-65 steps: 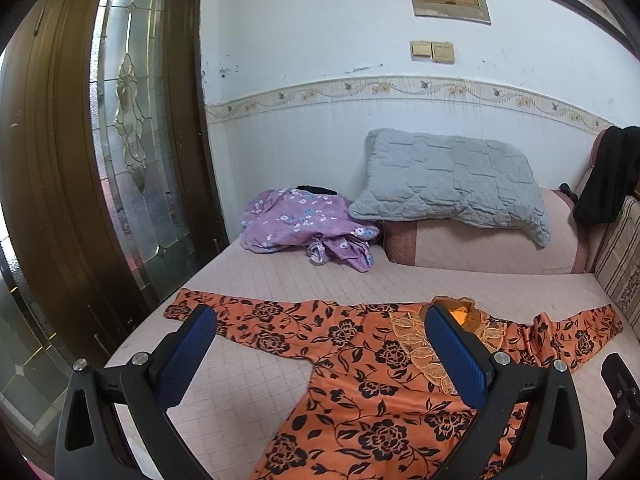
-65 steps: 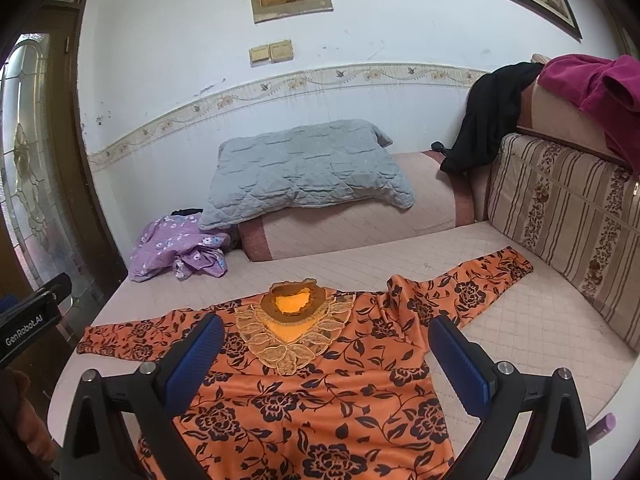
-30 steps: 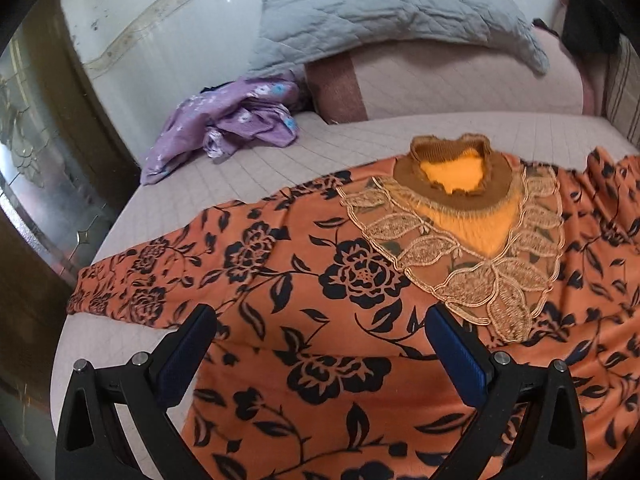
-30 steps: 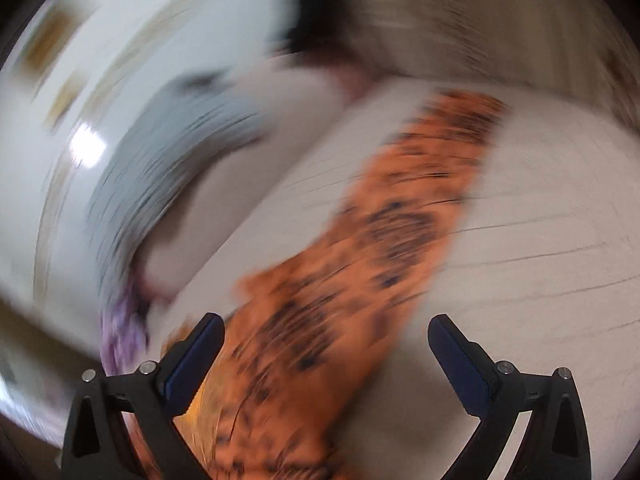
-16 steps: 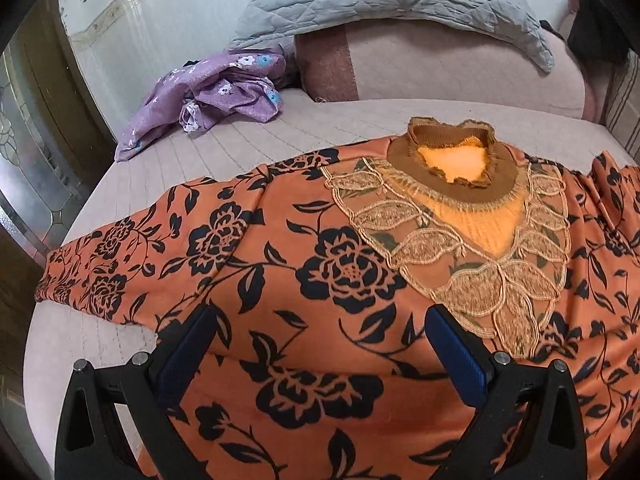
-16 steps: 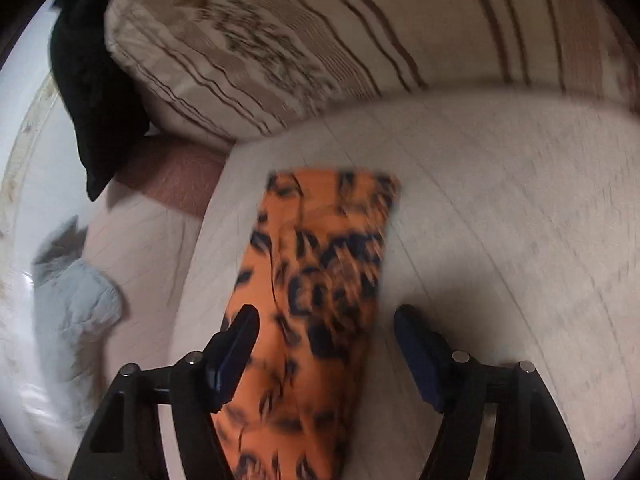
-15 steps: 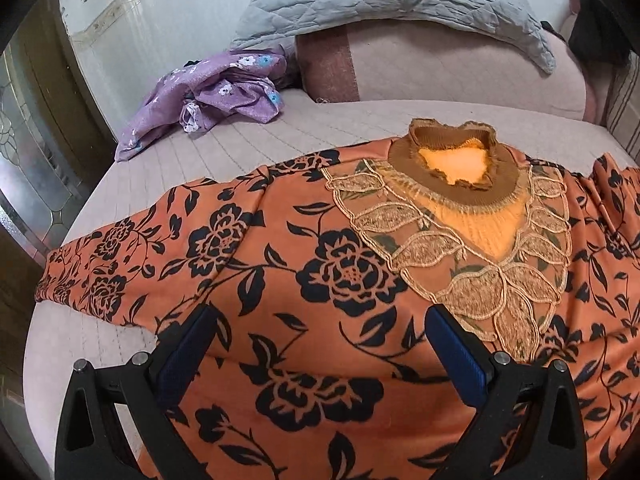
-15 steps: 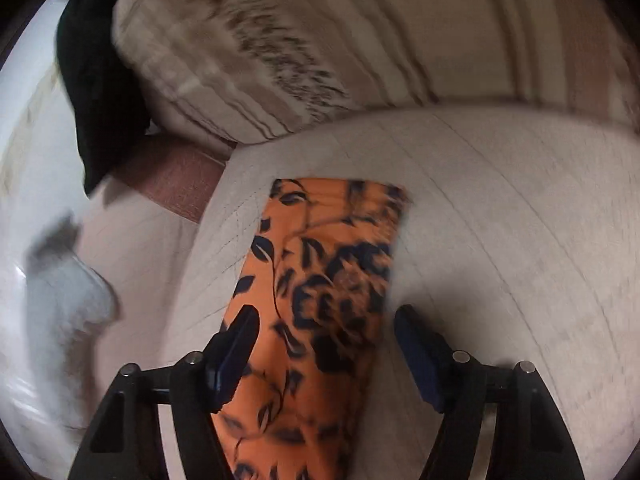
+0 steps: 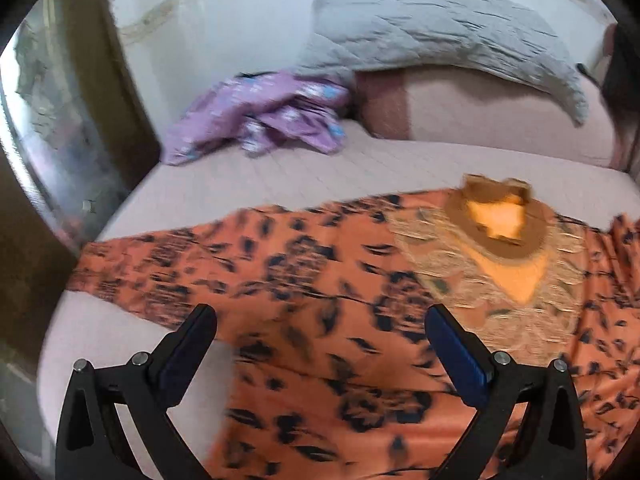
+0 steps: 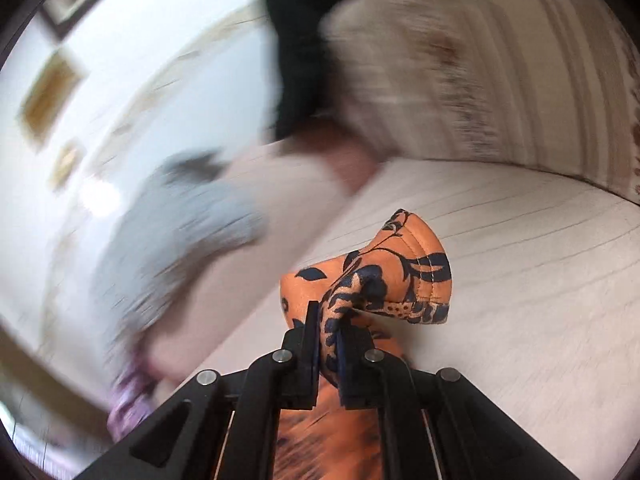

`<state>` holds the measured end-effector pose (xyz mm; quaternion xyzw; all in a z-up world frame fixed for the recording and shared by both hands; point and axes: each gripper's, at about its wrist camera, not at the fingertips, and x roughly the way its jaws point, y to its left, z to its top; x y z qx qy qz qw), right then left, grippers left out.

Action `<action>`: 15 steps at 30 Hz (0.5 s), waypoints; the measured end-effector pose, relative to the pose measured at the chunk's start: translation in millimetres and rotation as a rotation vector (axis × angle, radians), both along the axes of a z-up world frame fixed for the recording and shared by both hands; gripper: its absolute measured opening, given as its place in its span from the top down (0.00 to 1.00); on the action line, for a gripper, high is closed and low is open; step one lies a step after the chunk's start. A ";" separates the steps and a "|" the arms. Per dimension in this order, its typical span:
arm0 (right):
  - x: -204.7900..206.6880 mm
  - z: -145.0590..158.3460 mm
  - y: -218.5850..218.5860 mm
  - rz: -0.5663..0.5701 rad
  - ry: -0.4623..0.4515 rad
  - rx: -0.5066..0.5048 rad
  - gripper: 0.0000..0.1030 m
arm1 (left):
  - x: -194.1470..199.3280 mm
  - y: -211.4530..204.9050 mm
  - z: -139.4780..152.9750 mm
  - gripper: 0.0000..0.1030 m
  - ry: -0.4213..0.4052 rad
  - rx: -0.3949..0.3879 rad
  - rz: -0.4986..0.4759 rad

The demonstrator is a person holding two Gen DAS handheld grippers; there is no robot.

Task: Fold small clothes
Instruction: 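Grasp the blouse sleeve cuff with the right gripper and lift it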

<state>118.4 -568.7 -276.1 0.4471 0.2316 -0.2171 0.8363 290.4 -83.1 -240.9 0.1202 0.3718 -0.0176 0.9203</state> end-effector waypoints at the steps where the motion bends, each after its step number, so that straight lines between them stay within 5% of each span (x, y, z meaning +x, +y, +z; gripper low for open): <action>1: 7.2 12.1 21.3 0.047 -0.014 0.000 0.94 | 0.0 5.6 1.5 0.00 -0.019 0.017 0.019; 7: 64.9 32.7 165.8 0.292 -0.078 0.071 0.94 | 6.6 48.4 5.6 0.00 -0.030 0.068 0.125; 13: 115.7 -19.4 293.3 0.503 0.002 0.241 0.90 | 12.2 93.3 13.4 0.00 0.001 -0.032 0.182; 15: 125.8 -36.6 326.2 0.624 0.079 0.297 0.79 | 14.5 103.6 11.7 0.00 0.012 -0.052 0.197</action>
